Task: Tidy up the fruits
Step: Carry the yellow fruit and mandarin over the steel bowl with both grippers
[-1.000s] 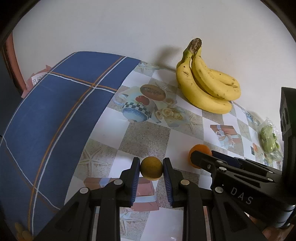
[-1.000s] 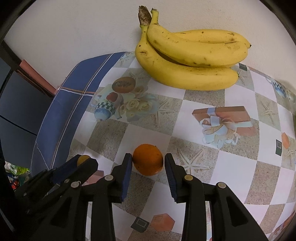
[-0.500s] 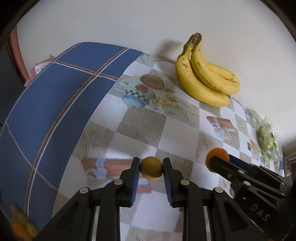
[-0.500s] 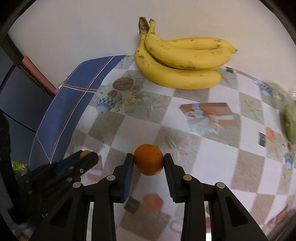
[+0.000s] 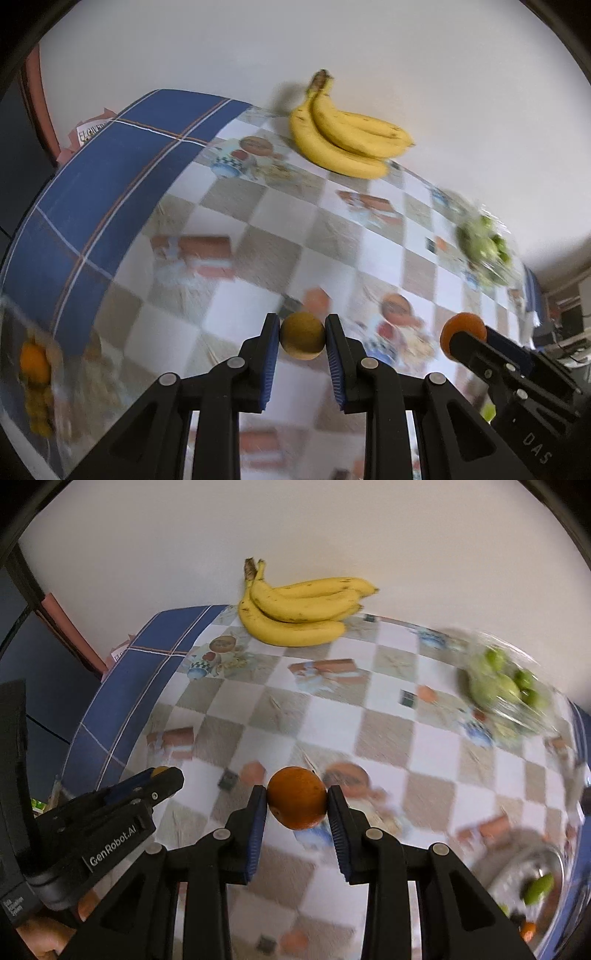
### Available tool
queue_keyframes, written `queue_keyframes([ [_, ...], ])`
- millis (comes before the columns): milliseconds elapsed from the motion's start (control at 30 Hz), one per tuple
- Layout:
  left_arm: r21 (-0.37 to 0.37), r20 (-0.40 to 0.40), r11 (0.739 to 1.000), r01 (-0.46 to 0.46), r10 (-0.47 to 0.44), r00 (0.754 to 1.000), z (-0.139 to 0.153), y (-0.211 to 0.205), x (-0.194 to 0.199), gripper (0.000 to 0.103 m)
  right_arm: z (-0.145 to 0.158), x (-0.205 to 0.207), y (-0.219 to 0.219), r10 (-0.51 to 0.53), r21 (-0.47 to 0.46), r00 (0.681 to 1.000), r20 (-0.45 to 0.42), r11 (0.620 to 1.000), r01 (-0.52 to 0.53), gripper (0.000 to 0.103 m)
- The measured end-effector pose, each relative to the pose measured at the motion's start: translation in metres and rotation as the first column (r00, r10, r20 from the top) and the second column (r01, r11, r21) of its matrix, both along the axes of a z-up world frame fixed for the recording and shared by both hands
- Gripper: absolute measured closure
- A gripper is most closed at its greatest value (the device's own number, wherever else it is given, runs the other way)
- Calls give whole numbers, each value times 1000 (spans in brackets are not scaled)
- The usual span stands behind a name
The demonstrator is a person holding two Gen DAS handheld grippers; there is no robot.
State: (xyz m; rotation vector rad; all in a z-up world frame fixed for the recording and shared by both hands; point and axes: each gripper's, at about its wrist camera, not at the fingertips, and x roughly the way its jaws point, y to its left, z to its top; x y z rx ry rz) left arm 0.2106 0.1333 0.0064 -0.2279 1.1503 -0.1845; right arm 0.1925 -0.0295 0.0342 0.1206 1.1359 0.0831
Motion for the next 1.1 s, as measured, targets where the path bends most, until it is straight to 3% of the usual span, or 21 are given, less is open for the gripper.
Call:
queue_keyframes([
  [233,-6,17,999,40,-40,999,25,-45,-59,76,23,-73,-35,-52,5,999,17,999,52,68],
  [467,-25,28,995,92,-91,995,32,-96,-110,76,26,-134,-79,-146,28,989,37,989,145,68],
  [867,-53,-38,977,205,-207,978,-7,-187,-160,76,-36,-214,-172,-405,55,914,-6,913,405,68],
  [1100,-66,-36,955,290,-293,956,-15,-234,-170,76,-48,-234,-221,-500,84,866,-30,862,500,68],
])
